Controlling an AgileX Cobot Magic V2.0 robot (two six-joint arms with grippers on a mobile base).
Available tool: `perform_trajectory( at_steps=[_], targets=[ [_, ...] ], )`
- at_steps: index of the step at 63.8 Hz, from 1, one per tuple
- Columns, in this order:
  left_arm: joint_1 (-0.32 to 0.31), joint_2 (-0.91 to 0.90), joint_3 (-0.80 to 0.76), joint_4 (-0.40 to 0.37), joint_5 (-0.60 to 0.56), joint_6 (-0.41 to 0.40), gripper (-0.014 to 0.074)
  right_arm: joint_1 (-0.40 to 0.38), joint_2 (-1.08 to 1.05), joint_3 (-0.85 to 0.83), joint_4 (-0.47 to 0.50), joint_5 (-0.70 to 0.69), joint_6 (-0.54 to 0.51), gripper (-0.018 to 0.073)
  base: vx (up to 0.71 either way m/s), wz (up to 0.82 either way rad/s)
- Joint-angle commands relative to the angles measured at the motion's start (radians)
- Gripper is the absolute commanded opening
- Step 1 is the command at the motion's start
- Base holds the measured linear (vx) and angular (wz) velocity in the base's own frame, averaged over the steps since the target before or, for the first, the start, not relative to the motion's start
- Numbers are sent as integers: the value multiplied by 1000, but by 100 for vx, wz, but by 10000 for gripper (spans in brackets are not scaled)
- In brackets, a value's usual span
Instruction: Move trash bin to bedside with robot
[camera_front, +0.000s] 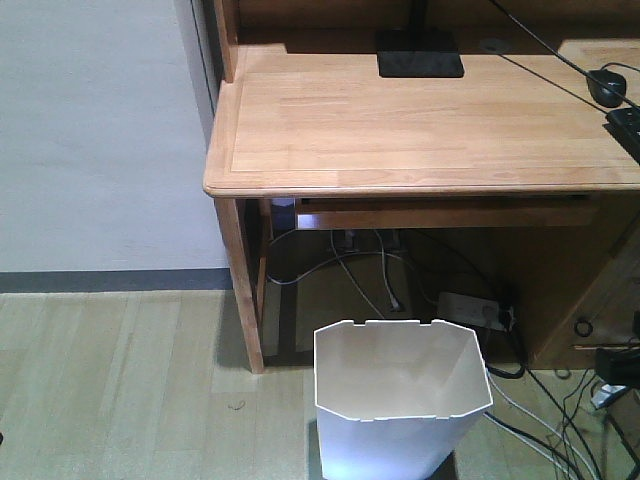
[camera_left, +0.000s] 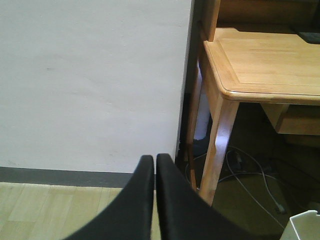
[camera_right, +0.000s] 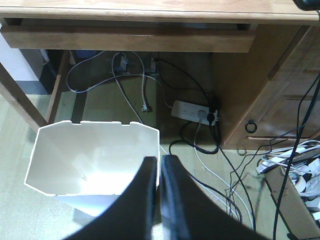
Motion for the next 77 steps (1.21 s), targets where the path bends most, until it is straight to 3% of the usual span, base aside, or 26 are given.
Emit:
perform_trajectory(
  at_steps=[1, 17, 26, 47, 77],
  targets=[
    [-3, -14, 3, -2, -66, -4, -6, 1, 9, -34, -5, -64, -3, 119, 0, 0],
    [-3, -14, 3, -2, -66, -4, -6, 1, 9, -34, -5, -61, 3, 421, 0, 0],
    [-3, -14, 3, -2, -66, -4, -6, 1, 9, -34, -7, -75, -1, 517, 0, 0],
    [-3, -14, 3, -2, -66, -4, -6, 1, 88, -45, 3, -89, 30, 529, 0, 0],
    [-3, -14, 3, -2, -66, -4, -6, -1, 600, -323, 76, -79, -1, 529, 0, 0]
  ],
)
